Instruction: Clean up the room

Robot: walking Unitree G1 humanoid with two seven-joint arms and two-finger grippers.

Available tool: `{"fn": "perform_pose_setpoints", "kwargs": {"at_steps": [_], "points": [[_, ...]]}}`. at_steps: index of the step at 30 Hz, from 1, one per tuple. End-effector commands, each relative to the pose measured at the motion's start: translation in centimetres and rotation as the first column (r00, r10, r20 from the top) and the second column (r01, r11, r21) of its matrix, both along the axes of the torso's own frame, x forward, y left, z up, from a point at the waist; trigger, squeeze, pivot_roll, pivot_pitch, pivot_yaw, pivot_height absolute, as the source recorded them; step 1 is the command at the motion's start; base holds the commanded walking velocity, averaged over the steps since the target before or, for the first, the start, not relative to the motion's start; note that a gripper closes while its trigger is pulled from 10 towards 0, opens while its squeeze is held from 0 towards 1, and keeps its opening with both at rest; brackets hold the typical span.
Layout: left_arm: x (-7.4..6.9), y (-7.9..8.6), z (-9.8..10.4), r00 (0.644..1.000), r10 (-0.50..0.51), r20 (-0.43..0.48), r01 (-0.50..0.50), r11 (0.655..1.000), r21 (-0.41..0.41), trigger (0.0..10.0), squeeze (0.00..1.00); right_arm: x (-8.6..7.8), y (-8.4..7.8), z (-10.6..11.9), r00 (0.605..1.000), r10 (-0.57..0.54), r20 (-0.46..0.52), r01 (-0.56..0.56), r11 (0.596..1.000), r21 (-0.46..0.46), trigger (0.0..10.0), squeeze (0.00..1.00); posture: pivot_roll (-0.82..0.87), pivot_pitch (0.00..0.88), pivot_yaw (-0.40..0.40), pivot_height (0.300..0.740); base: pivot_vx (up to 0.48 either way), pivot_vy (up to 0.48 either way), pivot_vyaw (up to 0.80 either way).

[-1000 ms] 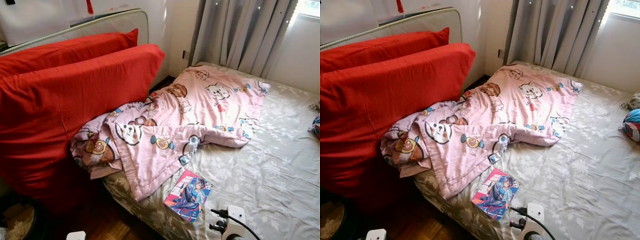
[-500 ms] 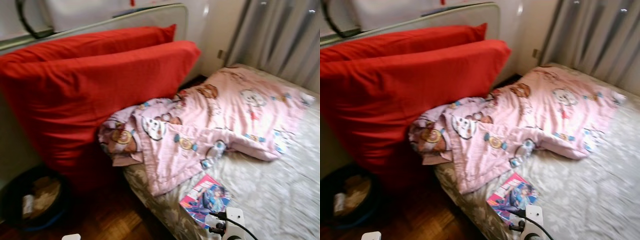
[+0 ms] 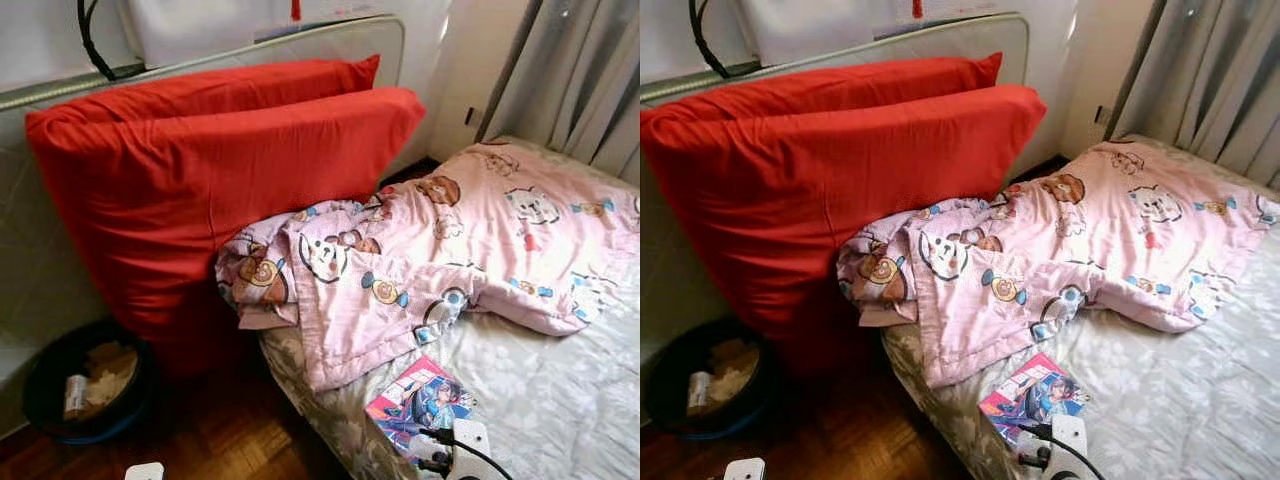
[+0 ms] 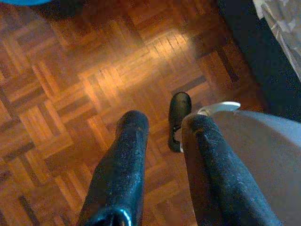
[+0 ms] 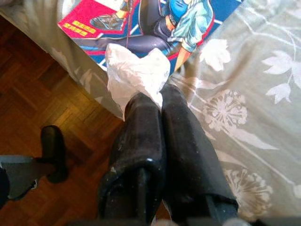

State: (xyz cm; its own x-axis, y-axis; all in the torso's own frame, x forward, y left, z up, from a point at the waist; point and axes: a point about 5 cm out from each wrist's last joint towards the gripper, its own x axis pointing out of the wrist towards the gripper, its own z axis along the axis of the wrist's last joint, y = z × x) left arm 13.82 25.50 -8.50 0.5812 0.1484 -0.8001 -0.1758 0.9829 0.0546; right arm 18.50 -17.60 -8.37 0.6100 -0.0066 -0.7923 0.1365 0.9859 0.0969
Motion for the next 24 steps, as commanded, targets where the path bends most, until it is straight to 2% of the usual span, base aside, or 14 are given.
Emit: {"fn": "perform_pose_setpoints", "kwargs": {"at_steps": [1, 16, 24], "points": [[-0.61, -0.11, -0.3, 1.0, 0.012, -0.028, -0.013, 1.0, -0.01, 10.0, 0.0, 0.03, 0.25, -0.02, 1.0, 0.0, -0.006, 0.0, 1.0, 0.005, 10.0, 0.0, 0.13, 0.055, -0.062, 0.74, 0.0, 0.0, 0.0], [-0.59, -0.14, -0.31, 0.999, 0.014, -0.029, -0.014, 1.0, -0.01, 10.0, 0.0, -0.02, 0.39, -0.08, 1.0, 0.009, -0.014, -0.009, 1.0, 0.008, 10.0, 0.0, 0.14, 0.057, -0.063, 0.74, 0.0, 0.0, 0.0], [-0.53, -0.15, -0.3, 0.999, 0.013, -0.03, -0.013, 1.0, -0.011, 10.0, 0.0, 0.04, 0.62, -0.06, 1.0, 0.021, -0.013, -0.021, 1.0, 0.008, 10.0, 0.0, 0.14, 0.061, -0.06, 0.74, 0.0, 0.274, 0.0]]}}
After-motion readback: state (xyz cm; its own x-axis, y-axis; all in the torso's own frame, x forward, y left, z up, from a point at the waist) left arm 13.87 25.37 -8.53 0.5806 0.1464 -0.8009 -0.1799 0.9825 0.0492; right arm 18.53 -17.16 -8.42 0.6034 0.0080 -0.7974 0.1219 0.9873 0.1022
